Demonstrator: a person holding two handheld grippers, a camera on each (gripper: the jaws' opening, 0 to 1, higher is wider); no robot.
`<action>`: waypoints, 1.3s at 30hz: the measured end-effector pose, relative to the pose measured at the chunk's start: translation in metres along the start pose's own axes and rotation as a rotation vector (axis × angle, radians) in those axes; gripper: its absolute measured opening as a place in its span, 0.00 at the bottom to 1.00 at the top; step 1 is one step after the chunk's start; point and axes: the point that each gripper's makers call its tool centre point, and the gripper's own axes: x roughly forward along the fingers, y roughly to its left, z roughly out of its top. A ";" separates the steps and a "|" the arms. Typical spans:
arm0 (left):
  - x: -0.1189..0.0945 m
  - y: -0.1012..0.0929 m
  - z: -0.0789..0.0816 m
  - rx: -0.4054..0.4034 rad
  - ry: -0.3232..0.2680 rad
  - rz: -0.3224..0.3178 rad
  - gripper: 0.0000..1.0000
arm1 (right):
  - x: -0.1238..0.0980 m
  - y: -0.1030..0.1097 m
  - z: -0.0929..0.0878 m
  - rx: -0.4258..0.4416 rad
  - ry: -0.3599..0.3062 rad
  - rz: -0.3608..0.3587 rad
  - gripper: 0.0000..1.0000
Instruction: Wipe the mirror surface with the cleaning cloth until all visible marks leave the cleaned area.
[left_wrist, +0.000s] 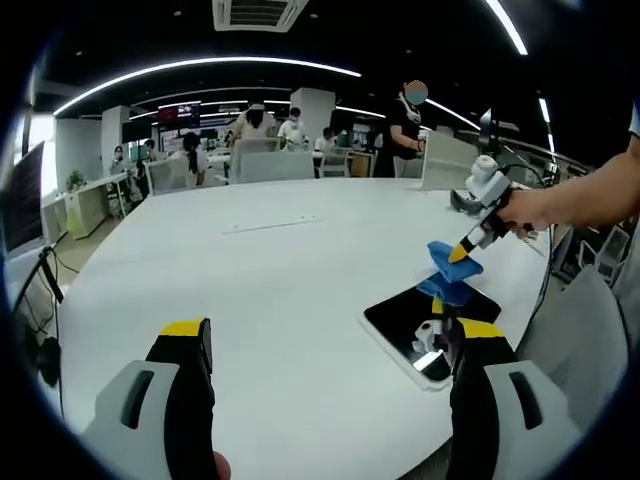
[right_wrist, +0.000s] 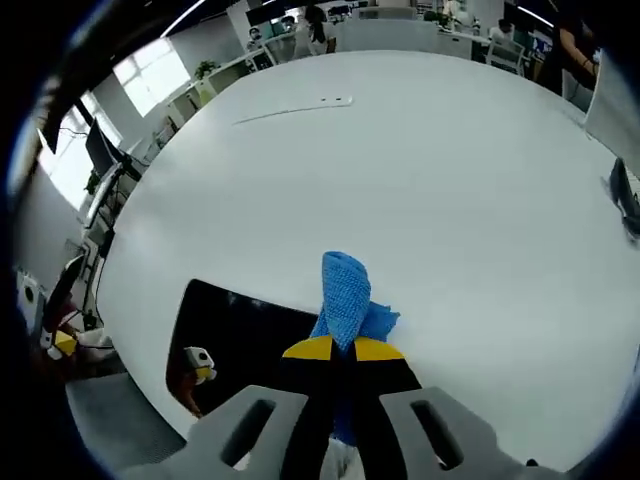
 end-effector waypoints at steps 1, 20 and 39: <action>0.000 -0.001 0.001 0.001 -0.001 0.000 0.99 | -0.003 -0.003 0.001 -0.001 -0.005 -0.005 0.00; -0.003 0.011 0.010 0.012 -0.017 0.017 0.99 | -0.038 -0.020 0.006 0.000 -0.039 -0.003 0.00; 0.001 0.014 0.014 -0.013 -0.019 0.001 0.99 | -0.056 -0.042 -0.001 0.030 -0.044 -0.018 0.00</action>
